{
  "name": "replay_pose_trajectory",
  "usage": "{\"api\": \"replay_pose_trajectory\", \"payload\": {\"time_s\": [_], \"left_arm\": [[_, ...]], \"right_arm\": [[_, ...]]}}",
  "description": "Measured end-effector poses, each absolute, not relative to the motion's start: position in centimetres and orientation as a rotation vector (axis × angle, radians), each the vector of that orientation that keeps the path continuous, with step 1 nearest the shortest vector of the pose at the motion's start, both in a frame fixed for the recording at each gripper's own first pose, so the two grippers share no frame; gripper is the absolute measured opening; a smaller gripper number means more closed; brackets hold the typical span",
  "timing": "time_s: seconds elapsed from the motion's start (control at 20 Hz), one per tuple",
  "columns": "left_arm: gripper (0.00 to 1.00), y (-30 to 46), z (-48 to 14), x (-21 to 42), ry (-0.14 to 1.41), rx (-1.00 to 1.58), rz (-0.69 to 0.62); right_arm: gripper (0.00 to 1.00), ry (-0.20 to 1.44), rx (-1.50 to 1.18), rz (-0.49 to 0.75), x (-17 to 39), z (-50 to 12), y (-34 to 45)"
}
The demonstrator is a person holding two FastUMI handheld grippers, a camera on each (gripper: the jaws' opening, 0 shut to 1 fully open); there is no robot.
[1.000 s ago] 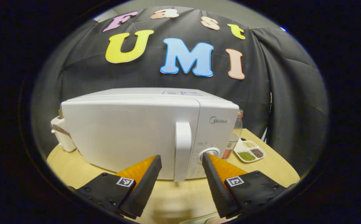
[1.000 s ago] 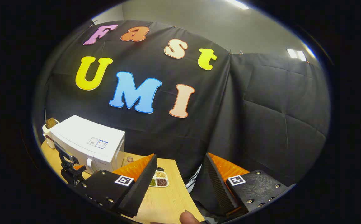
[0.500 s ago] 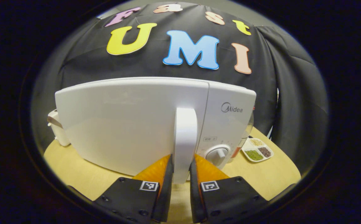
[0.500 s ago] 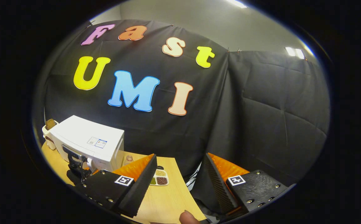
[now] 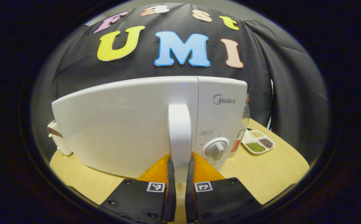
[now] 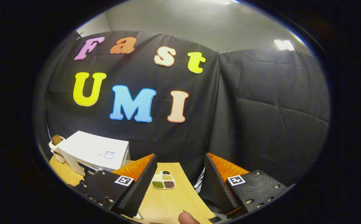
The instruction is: Open the microwave oven with the left hand, put the food in, and close the microwave oven.
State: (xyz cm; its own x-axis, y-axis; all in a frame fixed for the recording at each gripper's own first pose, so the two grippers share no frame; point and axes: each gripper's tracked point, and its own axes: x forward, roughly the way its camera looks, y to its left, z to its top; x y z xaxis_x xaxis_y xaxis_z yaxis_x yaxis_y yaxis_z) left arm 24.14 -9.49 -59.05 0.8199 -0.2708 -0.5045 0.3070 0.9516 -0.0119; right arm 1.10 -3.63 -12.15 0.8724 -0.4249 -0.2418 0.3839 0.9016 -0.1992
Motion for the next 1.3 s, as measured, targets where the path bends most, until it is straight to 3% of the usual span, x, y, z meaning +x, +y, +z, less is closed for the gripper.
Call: {"api": "replay_pose_trajectory", "payload": {"time_s": [0.25,1.3], "left_arm": [[0.20,-9.4,-59.1,24.0,0.561,0.136,-0.386],[0.20,-9.3,-59.1,23.5,0.621,0.154,-0.395]], "right_arm": [[0.94,0.229,-0.107,-0.425,-0.9,-9.9,-3.0],[0.94,0.178,-0.106,-0.449,-4.5,-7.6,-2.9]]}}
